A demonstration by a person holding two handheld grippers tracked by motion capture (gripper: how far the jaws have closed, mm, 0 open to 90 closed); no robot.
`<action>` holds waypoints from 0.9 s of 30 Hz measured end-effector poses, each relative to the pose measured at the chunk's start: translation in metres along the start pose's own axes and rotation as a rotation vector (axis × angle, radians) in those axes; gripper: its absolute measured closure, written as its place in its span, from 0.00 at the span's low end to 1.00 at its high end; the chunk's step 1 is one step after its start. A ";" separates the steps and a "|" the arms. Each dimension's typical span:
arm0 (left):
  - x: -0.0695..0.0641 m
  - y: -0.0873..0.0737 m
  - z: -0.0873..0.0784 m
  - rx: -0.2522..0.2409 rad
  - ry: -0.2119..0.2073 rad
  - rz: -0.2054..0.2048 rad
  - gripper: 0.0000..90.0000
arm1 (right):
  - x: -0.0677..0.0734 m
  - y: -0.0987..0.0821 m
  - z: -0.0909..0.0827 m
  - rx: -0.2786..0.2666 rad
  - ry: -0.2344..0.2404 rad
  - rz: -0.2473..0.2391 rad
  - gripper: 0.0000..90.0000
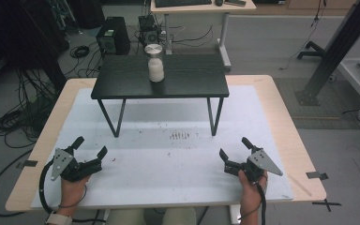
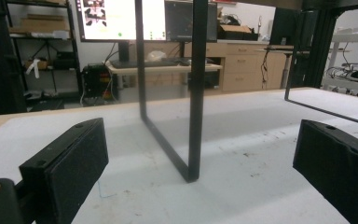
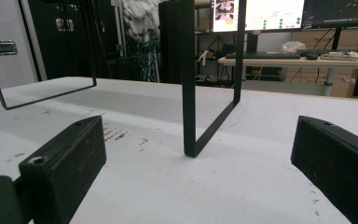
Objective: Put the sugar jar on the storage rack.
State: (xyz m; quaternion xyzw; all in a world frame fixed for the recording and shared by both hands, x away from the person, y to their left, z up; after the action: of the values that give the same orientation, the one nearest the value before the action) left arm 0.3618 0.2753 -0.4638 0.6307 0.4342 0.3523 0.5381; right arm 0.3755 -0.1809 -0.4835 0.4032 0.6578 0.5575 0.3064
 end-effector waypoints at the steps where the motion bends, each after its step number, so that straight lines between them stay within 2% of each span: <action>1: 0.000 0.000 0.000 -0.004 0.000 -0.001 0.04 | 0.000 0.000 0.000 -0.001 0.001 -0.001 0.03; 27: 0.001 0.001 -0.001 -0.014 0.008 -0.003 0.04 | 0.000 0.000 -0.001 -0.007 -0.011 -0.005 0.03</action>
State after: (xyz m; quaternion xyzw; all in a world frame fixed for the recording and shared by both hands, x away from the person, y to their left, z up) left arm 0.3609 0.2764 -0.4630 0.6248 0.4347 0.3573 0.5413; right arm 0.3752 -0.1813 -0.4830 0.4036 0.6553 0.5567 0.3128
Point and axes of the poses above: each handheld gripper's, and its own axes: z roughly forward along the jaws, y roughly out of its top, x roughly to its left, the point moved 10 cm from there along z, roughly forward along the jaws, and after that the axes turned 9 degrees about x, right-handed, at the moved point
